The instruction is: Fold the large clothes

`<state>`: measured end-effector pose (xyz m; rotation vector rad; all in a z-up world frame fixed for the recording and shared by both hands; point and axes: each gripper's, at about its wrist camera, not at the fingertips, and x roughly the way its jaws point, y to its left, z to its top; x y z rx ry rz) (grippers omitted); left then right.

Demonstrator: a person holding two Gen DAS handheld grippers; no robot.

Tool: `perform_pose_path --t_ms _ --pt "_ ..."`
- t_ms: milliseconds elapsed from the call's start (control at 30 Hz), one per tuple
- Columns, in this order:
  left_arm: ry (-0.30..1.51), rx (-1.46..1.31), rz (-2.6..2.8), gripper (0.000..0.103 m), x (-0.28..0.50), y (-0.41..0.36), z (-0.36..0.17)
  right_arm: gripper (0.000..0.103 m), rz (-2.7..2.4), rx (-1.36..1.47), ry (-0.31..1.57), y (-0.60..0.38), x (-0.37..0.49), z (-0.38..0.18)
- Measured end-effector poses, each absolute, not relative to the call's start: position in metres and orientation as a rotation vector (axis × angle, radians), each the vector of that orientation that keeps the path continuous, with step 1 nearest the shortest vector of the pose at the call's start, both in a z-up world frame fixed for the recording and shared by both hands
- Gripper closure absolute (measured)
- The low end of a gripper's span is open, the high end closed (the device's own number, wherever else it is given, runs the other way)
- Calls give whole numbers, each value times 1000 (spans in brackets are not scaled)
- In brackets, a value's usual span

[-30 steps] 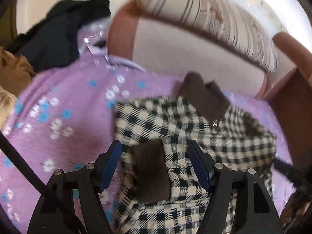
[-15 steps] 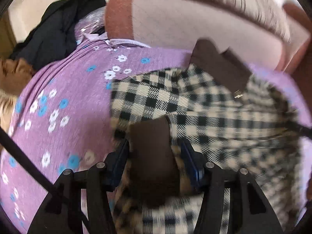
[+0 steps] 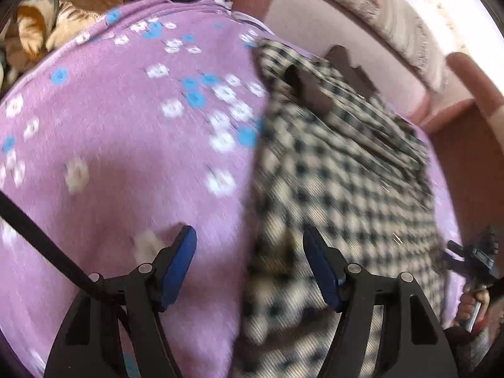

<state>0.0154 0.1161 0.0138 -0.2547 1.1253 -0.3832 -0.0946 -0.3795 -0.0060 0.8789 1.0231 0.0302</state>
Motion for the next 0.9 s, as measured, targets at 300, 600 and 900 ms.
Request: perform_pose_path --t_ms 300,600,900 --pt "1116 -333 -481 50 -83 117 12 41 202 1104 997 -337 -164 -24" --pt "1070 -321 -465 50 -134 111 14 45 175 1077 948 -308 -210 -20" --pt "1102 -308 -345 95 -138 115 17 95 71 915 994 -288 -225 -12"
